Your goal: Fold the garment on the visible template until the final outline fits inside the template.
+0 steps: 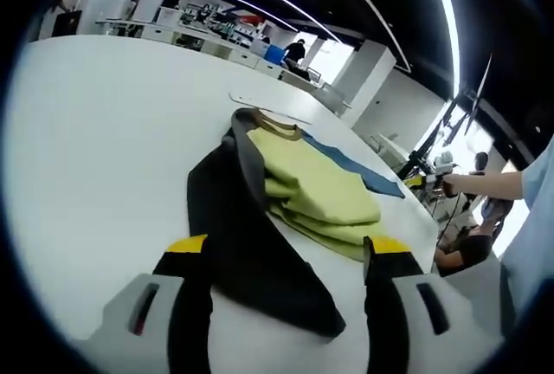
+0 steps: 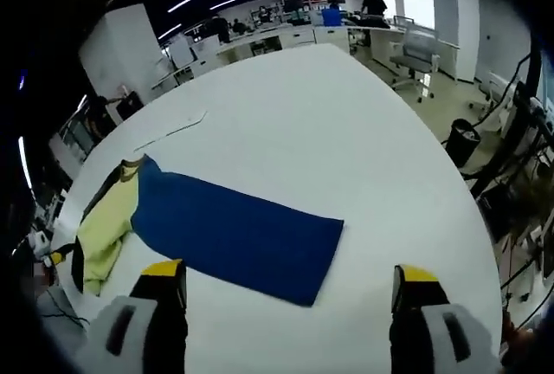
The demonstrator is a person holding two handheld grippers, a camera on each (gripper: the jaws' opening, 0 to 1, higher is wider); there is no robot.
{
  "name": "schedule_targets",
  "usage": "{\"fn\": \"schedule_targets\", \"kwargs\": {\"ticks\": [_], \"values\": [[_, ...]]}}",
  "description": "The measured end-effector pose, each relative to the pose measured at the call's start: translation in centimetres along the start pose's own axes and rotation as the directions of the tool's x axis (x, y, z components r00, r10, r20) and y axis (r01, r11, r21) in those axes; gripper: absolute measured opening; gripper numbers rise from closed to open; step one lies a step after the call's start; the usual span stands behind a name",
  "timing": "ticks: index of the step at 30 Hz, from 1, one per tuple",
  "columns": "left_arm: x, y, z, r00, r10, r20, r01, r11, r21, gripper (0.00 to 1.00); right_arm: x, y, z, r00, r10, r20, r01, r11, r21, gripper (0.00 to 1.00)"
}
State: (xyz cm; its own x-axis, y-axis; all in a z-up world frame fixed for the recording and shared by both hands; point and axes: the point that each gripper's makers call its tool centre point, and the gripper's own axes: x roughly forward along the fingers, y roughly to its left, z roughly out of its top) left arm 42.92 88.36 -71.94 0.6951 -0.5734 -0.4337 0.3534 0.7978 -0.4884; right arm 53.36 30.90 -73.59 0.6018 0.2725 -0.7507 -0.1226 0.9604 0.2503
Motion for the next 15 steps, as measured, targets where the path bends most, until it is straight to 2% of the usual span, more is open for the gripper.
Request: {"fn": "schedule_targets", "kwargs": {"ticks": [8,15], "values": [[-0.4,-0.4,0.2,1.000,-0.001,-0.004,0.001,1.000,0.013,0.68,0.0,2.4,1.5,0.998,0.044,0.046,-0.042,0.998,-0.040,1.00],[-0.8,-0.9,-0.3,1.000,0.002,-0.010,-0.002,1.000,0.029,0.63,-0.9,5.7,2.9,0.989,0.118,0.092,-0.112,0.991,-0.068,0.99]]}}
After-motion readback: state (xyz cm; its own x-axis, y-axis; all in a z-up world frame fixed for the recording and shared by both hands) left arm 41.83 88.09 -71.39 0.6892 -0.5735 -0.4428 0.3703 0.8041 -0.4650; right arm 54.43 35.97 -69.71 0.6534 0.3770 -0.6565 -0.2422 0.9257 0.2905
